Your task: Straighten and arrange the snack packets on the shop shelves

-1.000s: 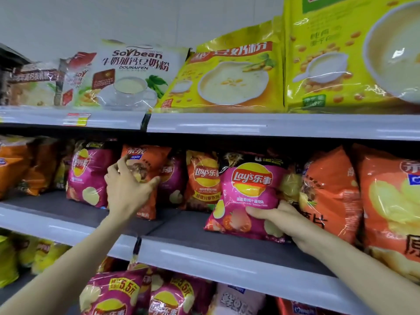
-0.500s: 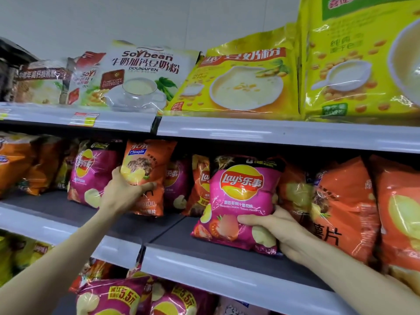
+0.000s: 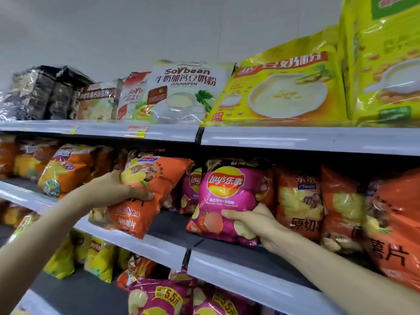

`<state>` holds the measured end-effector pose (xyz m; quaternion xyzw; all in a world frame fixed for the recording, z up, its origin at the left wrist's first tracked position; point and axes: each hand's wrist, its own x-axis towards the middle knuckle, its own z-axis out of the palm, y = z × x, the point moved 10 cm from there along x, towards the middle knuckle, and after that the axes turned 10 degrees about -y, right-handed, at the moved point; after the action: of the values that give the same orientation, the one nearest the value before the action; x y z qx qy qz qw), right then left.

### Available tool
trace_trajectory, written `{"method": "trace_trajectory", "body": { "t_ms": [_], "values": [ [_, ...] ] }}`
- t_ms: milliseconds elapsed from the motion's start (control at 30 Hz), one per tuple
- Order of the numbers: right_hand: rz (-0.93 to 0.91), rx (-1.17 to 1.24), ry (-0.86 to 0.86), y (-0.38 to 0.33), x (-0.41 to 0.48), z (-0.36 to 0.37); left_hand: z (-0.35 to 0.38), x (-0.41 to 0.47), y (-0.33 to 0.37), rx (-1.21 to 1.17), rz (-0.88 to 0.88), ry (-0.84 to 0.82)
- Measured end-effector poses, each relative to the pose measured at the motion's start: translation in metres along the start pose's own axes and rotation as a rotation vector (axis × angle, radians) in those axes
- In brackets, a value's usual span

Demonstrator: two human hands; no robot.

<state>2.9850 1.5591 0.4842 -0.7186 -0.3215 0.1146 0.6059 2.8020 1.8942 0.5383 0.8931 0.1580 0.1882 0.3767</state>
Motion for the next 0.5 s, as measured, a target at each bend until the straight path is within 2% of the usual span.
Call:
{"method": "trace_trajectory", "body": {
  "t_ms": [133, 400, 500],
  "values": [
    [0.009, -0.049, 0.003, 0.002, 0.034, 0.03, -0.031, -0.028, -0.042, -0.048, 0.016, 0.108],
    [0.022, -0.169, -0.022, 0.005, 0.09, 0.087, -0.04, -0.071, -0.065, -0.237, 0.053, 0.254],
    [0.044, -0.241, -0.061, 0.0, 0.094, 0.104, -0.038, -0.075, -0.072, -0.271, 0.092, 0.24]
  ]
}}
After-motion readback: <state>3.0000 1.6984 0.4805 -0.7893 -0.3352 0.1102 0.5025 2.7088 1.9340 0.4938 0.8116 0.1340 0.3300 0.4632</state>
